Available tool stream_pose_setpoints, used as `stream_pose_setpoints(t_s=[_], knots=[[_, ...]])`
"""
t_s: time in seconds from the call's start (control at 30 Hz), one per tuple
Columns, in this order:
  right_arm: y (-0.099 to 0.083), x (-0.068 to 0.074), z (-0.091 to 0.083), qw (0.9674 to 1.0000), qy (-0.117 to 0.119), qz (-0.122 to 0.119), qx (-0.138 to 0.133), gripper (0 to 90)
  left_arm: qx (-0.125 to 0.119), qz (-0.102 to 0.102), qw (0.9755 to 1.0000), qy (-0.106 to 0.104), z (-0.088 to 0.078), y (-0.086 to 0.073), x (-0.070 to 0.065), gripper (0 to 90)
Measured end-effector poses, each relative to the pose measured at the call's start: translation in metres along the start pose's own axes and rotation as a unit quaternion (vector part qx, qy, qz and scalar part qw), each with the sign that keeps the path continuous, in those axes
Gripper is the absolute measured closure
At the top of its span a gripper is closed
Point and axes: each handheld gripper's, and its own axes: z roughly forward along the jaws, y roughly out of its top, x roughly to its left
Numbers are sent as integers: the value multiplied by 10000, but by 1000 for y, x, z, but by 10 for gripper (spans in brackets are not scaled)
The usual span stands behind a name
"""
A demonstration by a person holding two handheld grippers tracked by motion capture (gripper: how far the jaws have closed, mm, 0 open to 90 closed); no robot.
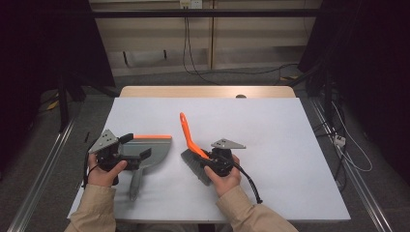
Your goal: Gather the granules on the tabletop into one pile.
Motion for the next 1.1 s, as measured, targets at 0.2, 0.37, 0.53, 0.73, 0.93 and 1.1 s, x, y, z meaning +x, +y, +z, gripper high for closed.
stream_pose_setpoints(t_s=[0.2,0.37,0.53,0.73,0.93,1.1], knots=[[-1,-10,-10,9999,-104,100,-12,707,-12,-5,10000,3,0,0,0,39],[-2,-16,-16,9997,-178,139,-35,707,-1,15,10000,-6,1,0,-1,39],[-2,-22,-20,9995,-130,298,-39,707,7,23,10000,5,1,0,-1,39],[2,-22,-21,9987,68,482,-125,711,9,26,10000,10,1,0,-1,39],[21,-21,-27,9975,356,480,-378,711,5,18,10000,3,1,0,-1,39],[39,-29,-23,9983,424,-201,-360,711,-1,-1,10000,22,0,0,0,39]])
